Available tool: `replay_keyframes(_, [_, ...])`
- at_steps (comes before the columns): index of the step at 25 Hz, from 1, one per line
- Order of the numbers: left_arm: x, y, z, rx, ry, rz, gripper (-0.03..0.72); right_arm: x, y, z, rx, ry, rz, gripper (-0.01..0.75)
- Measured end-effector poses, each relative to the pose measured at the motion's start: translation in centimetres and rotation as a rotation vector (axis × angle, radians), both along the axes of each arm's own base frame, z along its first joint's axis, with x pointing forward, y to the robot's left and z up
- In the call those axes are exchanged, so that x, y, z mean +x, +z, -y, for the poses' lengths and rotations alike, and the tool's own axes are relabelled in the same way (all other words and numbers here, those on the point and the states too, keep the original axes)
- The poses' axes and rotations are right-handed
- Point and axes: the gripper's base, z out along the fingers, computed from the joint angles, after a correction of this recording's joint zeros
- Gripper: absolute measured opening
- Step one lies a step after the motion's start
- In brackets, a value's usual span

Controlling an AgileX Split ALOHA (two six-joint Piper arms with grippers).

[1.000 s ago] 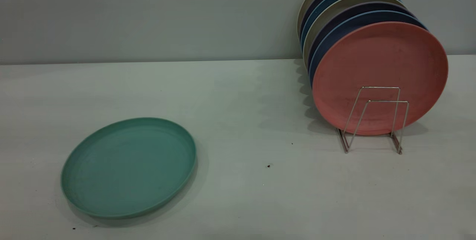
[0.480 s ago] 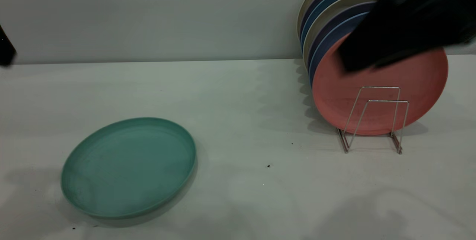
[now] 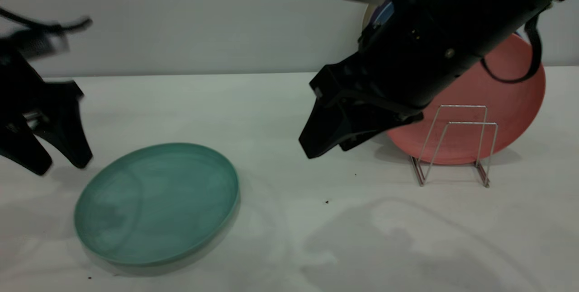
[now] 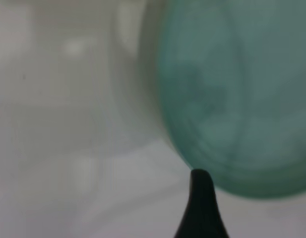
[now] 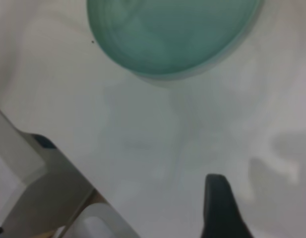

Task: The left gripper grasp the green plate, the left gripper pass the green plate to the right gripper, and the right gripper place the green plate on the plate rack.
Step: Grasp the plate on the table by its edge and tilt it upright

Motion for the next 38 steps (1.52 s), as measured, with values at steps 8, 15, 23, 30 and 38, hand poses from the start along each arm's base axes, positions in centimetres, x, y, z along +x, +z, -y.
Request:
replay_keyframes(8, [2.2, -4.1, -0.4, 0.024, -0.005, -0.027, 0.591, 0.0, -0.1, -0.2, 0.018, 0.012, -0.011, 0.456])
replay_keyframes(15, [2.3, -6.5, -0.5, 0.037, 0.008, -0.039, 0.591, 0.0, -0.1, -0.2, 0.025, 0.006, -0.014, 0.456])
replay_keyframes(23, [2.5, -8.6, -0.1, 0.004, 0.069, -0.052, 0.575, 0.0, -0.1, -0.3, 0.028, 0.003, -0.014, 0.456])
replay_keyframes(30, [2.6, -8.9, -0.1, 0.007, 0.067, -0.046, 0.354, 0.0, -0.1, -0.3, 0.028, 0.001, -0.013, 0.456])
replay_keyframes(38, [2.7, -8.9, 0.1, -0.019, 0.090, -0.035, 0.071, 0.5, -0.4, -0.3, 0.049, -0.068, -0.012, 0.456])
